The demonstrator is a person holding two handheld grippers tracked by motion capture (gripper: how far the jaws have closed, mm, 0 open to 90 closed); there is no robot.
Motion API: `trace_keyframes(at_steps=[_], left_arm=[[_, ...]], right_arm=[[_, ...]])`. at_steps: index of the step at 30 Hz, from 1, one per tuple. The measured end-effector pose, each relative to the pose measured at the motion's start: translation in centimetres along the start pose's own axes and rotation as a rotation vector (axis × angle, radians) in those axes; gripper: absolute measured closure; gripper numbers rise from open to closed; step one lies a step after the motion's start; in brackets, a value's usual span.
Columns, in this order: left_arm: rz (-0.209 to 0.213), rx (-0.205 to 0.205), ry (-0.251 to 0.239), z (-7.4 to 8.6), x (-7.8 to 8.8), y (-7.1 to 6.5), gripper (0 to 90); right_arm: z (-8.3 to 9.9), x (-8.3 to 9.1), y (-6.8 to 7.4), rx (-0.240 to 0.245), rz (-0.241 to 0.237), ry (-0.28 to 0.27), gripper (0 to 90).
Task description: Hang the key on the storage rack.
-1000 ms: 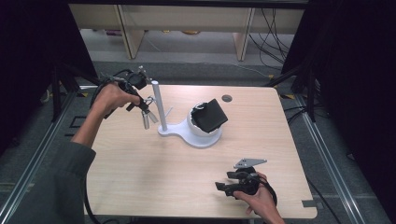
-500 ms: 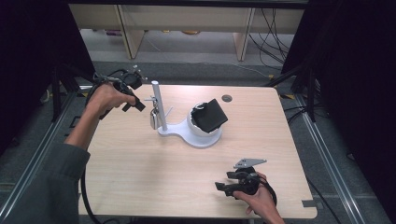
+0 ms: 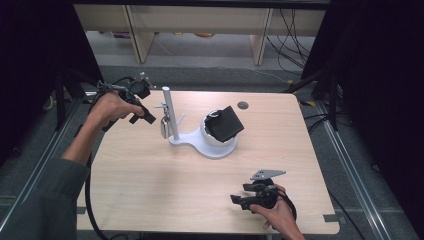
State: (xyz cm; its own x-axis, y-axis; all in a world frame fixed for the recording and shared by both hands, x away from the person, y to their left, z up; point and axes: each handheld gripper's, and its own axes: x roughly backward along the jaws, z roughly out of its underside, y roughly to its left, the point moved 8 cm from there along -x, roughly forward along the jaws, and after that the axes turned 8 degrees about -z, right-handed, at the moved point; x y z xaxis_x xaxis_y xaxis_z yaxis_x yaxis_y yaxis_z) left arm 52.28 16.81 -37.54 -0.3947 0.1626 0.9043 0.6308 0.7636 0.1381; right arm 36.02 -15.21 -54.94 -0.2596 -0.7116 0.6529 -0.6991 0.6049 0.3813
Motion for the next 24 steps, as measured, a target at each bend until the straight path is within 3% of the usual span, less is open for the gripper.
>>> trace_keyframes(at_steps=[1, 4, 5, 7, 16, 17, 20, 22, 24], left_arm=[[0.010, -0.007, -0.004, 0.1, 0.1, 0.0, 58.6], [0.014, -0.005, -0.015, 0.4, 0.4, -0.2, 54.6], [0.009, 0.018, -0.042, 0.5, 0.6, -0.4, 52.6], [0.027, 0.004, -0.039, 1.0, 0.7, -0.7, 51.7], [0.022, 0.019, -0.079, 2.6, 1.0, -1.4, 39.1], [0.020, 0.030, -0.101, 3.0, 1.0, -1.8, 39.1], [0.025, 0.022, -0.106, 3.6, 1.0, -2.3, 32.1], [0.027, 0.015, -0.115, 4.1, 1.0, -2.8, 31.5], [0.043, 0.014, -0.124, 4.6, 0.9, -3.3, 30.1]], right_arm=[[0.0, 0.0, 0.2, -0.018, -0.005, 0.001, 31.0], [0.0, 0.1, 0.0, -0.002, 0.003, -0.008, 31.0], [-0.1, 0.1, 0.0, 0.002, 0.005, -0.015, 31.0], [0.0, 0.1, 0.0, -0.011, -0.009, -0.007, 31.0], [-0.1, 0.2, -0.2, -0.005, -0.003, -0.011, 31.0], [-0.1, 0.2, -0.2, -0.005, -0.001, -0.009, 31.0], [0.0, 0.2, -0.1, -0.014, -0.003, -0.007, 31.0], [-0.1, 0.2, -0.3, 0.001, 0.002, -0.009, 31.0], [0.0, 0.1, -0.2, -0.015, -0.007, -0.006, 31.0]])
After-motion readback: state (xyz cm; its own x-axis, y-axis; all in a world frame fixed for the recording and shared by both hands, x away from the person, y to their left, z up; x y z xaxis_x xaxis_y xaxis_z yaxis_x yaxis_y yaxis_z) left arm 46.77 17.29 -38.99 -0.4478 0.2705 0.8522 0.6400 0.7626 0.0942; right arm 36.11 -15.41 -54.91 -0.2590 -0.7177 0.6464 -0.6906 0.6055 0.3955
